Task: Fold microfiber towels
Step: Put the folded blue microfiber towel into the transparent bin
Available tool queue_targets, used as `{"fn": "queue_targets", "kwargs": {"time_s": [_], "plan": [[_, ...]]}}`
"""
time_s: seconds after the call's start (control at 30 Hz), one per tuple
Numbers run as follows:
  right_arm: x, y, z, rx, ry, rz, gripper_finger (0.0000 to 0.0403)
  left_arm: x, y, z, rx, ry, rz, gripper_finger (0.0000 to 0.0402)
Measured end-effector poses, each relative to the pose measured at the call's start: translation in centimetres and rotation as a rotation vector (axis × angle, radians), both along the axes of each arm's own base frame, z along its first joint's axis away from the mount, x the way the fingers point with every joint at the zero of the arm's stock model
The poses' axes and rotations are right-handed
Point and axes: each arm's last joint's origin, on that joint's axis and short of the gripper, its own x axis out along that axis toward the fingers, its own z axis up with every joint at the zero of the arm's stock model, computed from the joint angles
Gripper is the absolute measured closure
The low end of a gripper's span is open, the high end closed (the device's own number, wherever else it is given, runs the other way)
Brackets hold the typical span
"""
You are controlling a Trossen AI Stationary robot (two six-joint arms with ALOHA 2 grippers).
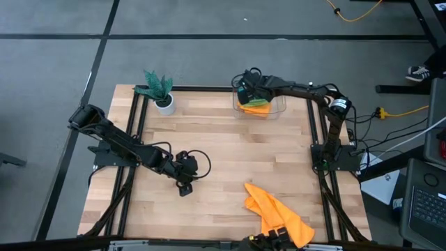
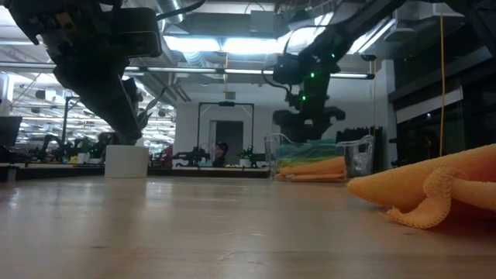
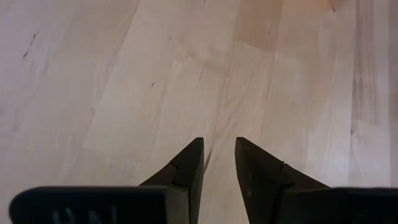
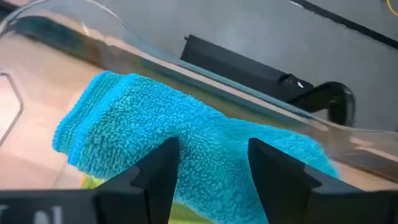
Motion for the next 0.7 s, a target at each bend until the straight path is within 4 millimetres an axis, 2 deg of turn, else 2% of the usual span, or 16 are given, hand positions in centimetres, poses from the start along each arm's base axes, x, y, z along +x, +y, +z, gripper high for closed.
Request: {"fn": "queue_targets", "kwargs": {"time_s": [0.17, 0.37, 0.53, 0.7], "plan": [[-0.7, 0.7, -2.5, 0.049, -0.029, -0.018, 0.0207, 0.0, 0.1, 0.0, 0.016, -0.007, 0.014, 0.0317], [-1.7, 1.3, -4.3, 0.107, 0.001, -0.01, 0.0207, 0.0, 0.1, 0.0, 0.017, -0.007, 0.014, 0.0317], [-1.7, 1.5, -4.2, 0.116, 0.015, 0.0, 0.0207, 0.0, 0.1, 0.0, 0.017, -0.007, 0.014, 0.0317], [-1.1, 1.7, -2.6, 0.147, 0.048, 0.054, 0.0207, 0.0, 0.1, 0.0, 0.016, -0.007, 0.014, 0.0317]]}}
